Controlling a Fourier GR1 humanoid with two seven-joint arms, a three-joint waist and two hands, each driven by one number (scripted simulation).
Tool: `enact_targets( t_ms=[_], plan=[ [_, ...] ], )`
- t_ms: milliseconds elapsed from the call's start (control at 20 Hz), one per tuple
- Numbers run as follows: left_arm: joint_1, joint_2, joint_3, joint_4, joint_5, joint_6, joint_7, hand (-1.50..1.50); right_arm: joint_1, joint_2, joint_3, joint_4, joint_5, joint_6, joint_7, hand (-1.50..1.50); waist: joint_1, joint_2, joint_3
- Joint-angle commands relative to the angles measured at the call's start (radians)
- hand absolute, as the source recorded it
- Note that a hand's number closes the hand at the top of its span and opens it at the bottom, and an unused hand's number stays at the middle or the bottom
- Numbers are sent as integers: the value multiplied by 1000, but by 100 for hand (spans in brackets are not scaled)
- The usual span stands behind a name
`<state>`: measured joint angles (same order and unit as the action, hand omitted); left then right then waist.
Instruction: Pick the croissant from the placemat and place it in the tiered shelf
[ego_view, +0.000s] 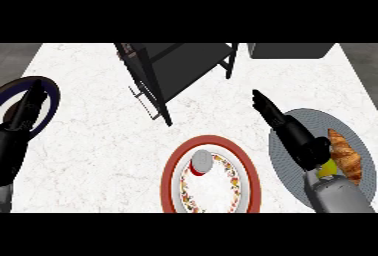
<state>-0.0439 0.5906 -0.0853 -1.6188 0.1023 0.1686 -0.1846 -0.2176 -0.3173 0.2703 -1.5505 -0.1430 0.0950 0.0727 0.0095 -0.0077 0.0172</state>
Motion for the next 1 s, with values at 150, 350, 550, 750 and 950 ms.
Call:
enact_targets(
  t_ms=[150, 350, 550, 750, 950],
  plan=[
    [126, -109, 4, 111, 128, 15, 179, 0, 71, -225, -348, 12, -47, -35, -178, 150, -74, 9, -14],
    [172, -197, -3, 175, 215, 23, 266, 0, 193, -391, -477, 218, 88, -137, -102, 150, -124, 45, -18],
    [126, -221, -30, 201, 247, 1, 357, 0, 232, -404, -653, 431, -113, 14, -298, -150, -71, 22, -9],
    [76, -221, -37, 215, 253, -28, 388, 0, 252, -494, -676, 652, -103, 247, -552, -150, -18, 15, -12],
    [62, -234, -55, 222, 226, -11, 422, 0, 274, -606, -646, 710, -69, 448, -616, -150, -13, 10, -15]
  ],
)
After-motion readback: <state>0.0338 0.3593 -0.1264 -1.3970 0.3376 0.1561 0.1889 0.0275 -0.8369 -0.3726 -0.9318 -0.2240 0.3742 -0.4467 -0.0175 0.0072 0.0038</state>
